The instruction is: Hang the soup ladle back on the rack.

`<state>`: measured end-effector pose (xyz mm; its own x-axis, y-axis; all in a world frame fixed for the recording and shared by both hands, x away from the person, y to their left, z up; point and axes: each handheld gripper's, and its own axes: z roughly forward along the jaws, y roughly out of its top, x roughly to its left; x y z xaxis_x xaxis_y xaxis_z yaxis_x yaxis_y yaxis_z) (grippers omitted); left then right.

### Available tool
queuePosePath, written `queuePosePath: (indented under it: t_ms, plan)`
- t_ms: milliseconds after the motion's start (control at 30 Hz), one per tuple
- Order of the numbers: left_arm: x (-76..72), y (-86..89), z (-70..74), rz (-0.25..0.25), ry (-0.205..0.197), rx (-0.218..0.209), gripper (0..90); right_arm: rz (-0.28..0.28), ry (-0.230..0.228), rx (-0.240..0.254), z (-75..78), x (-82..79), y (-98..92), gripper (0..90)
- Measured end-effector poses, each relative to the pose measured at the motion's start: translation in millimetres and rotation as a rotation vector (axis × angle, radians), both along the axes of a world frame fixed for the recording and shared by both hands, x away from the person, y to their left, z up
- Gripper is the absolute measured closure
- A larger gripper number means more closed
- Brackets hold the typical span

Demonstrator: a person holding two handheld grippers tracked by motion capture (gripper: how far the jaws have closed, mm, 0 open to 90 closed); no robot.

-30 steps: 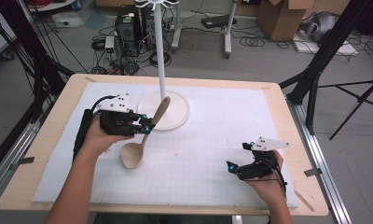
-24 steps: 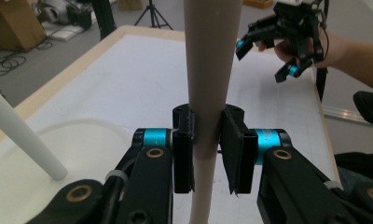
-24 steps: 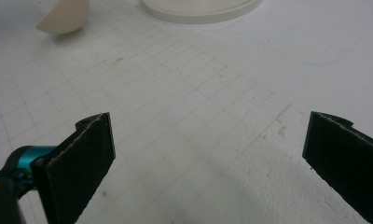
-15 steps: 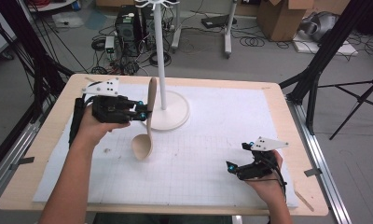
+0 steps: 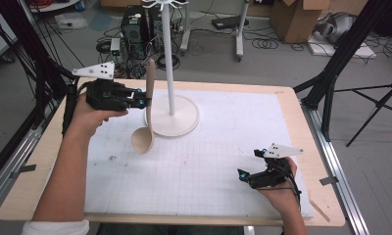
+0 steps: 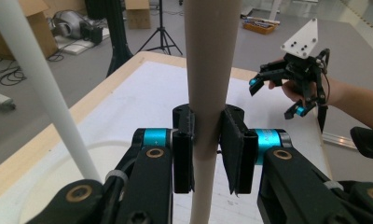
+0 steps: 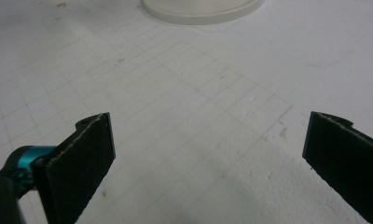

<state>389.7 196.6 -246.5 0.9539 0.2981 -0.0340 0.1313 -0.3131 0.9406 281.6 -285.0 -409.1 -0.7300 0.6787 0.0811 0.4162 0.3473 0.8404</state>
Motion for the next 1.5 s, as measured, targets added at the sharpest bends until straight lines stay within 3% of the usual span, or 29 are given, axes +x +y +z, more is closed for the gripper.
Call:
queuePosePath:
  t_ms: [133,233,700,1133,1233,1500]
  plan:
    - [5.7,2.8,9.4,0.002,0.002,-0.007,74.9,0.005,0.001,0.002,0.6,-0.7,1.5,1.0]
    - [12.9,5.6,17.2,0.015,0.002,0.013,74.9,0.009,0.000,0.000,0.8,-1.0,2.9,1.0]
    - [41.3,19.9,33.8,0.043,0.015,-0.010,74.9,0.011,0.006,-0.018,-1.0,-0.2,5.5,1.0]
    - [57.5,22.5,60.5,0.074,0.004,-0.009,74.9,0.012,0.005,-0.020,-1.3,0.2,4.8,1.0]
    - [62.2,21.4,68.5,0.089,0.003,0.008,74.9,0.014,0.002,-0.018,-1.3,0.3,4.7,1.0]
    - [71.7,26.2,75.0,0.114,0.015,-0.001,74.8,0.011,0.008,-0.019,-2.7,1.3,4.5,1.0]
